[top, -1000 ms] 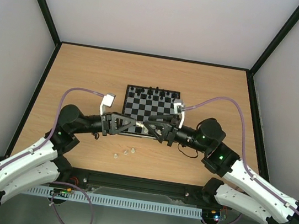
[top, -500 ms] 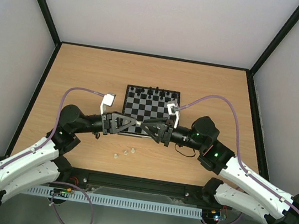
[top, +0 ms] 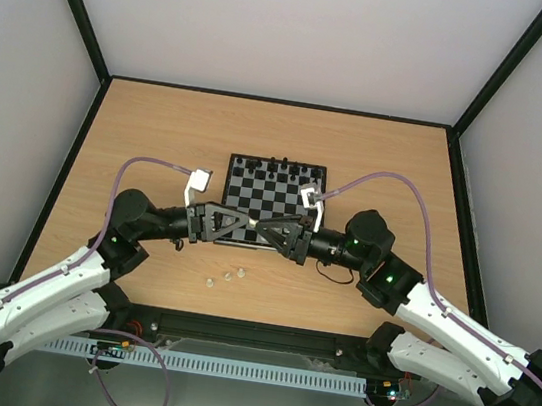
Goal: Set up the chess pieces on the board
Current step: Place the chess piece on the chessboard.
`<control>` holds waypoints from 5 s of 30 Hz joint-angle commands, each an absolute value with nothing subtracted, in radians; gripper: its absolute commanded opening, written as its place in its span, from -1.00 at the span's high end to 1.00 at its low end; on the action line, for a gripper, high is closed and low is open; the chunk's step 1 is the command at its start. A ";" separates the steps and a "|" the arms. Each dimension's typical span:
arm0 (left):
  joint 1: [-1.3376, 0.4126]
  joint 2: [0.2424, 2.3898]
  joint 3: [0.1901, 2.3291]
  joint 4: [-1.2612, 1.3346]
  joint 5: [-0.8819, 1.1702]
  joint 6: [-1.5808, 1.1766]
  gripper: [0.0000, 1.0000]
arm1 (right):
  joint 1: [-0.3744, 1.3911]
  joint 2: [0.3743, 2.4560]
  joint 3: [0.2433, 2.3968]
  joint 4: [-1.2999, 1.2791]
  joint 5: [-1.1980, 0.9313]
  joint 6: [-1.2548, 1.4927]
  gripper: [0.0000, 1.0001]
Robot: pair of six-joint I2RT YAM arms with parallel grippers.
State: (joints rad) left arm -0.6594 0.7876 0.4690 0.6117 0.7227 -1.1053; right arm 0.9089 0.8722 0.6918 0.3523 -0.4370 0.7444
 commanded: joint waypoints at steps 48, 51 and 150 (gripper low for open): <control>-0.416 0.716 0.552 -0.176 0.379 -0.580 -0.68 | 0.908 1.512 1.326 -0.841 0.251 0.409 0.82; -0.412 0.721 0.545 -0.178 0.382 -0.570 -0.69 | 0.913 1.577 1.351 -0.859 0.272 0.407 0.82; -0.387 0.735 0.521 -0.137 0.451 -0.556 -0.67 | 0.887 1.917 1.419 -0.766 0.228 0.301 0.65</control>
